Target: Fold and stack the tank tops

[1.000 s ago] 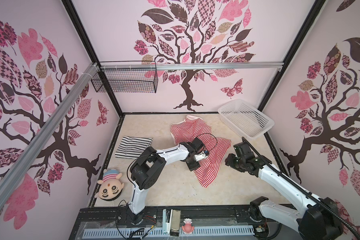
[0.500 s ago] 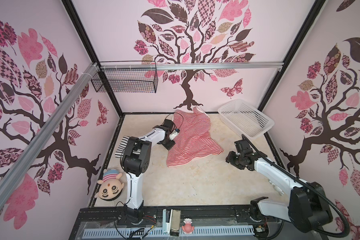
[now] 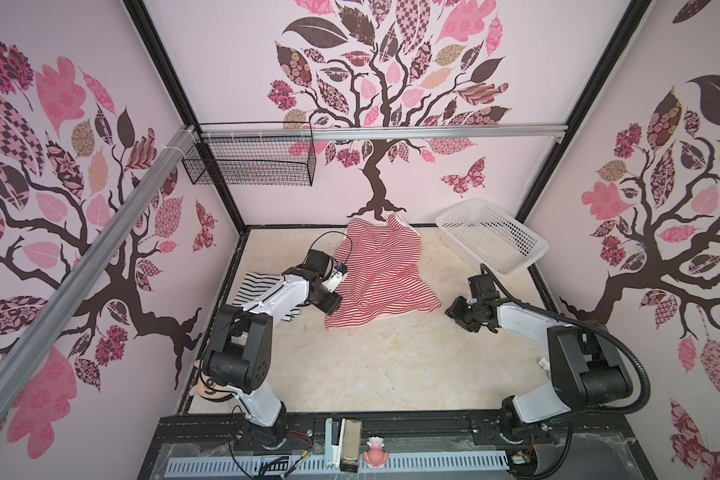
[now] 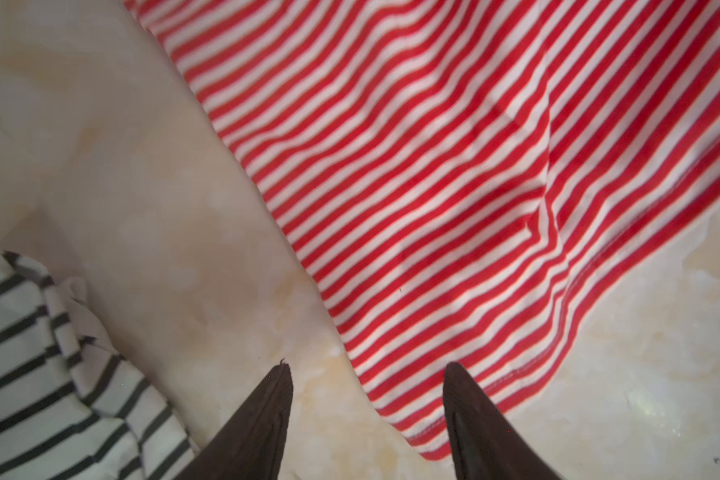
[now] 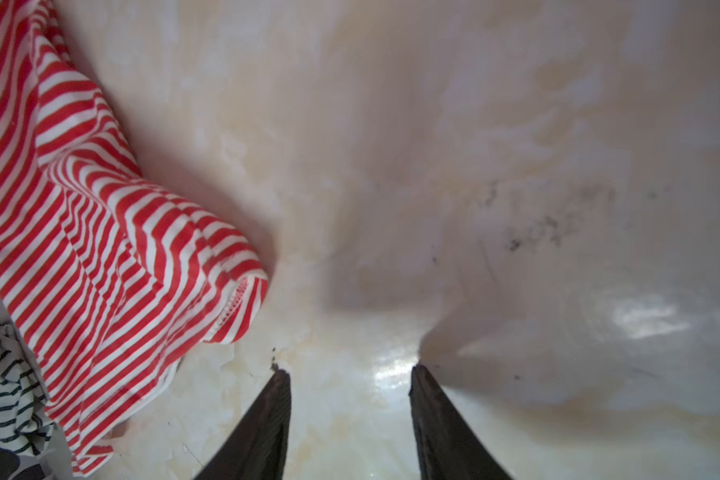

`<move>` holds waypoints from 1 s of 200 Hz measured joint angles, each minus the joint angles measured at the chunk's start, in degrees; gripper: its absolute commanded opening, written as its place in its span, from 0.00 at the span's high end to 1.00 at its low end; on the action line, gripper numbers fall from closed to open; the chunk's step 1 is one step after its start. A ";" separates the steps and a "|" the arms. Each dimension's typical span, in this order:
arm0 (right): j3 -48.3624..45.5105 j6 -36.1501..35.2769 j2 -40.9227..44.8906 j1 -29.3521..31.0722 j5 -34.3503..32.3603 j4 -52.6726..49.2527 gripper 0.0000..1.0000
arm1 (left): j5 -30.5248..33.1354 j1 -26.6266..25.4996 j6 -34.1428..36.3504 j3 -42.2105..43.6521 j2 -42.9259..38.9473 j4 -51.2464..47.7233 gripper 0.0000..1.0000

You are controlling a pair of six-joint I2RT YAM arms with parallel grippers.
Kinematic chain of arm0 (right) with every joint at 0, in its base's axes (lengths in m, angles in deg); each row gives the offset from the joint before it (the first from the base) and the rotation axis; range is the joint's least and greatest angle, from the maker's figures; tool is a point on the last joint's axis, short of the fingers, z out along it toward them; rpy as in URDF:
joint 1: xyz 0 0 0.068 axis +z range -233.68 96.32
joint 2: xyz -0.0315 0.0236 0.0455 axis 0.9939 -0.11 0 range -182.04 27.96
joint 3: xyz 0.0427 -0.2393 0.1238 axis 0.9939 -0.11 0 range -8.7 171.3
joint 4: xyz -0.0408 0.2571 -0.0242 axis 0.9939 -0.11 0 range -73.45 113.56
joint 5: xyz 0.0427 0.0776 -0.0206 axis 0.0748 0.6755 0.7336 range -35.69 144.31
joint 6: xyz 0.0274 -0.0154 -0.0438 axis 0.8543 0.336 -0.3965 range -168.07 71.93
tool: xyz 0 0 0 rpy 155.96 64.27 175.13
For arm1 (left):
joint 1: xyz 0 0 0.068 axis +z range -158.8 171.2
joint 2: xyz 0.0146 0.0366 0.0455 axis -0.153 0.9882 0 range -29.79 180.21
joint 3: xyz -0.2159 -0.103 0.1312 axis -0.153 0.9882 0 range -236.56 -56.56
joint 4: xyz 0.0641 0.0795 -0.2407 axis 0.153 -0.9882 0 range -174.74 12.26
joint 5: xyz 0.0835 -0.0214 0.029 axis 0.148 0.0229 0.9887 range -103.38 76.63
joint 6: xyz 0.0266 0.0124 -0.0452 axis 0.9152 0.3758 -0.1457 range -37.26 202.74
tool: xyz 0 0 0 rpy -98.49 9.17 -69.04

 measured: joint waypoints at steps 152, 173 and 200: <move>16.90 -2.67 -17.51 -0.35 7.61 0.68 0.73 | -3.67 7.02 -2.32 7.98 -5.31 -0.24 0.38; 15.78 -3.06 -16.65 1.07 8.07 0.79 0.73 | -3.61 7.02 -2.36 8.07 -5.31 -0.13 0.38; 14.29 -3.08 -15.30 2.10 8.35 0.42 0.72 | -3.54 7.02 -2.51 8.07 -5.31 -0.13 0.38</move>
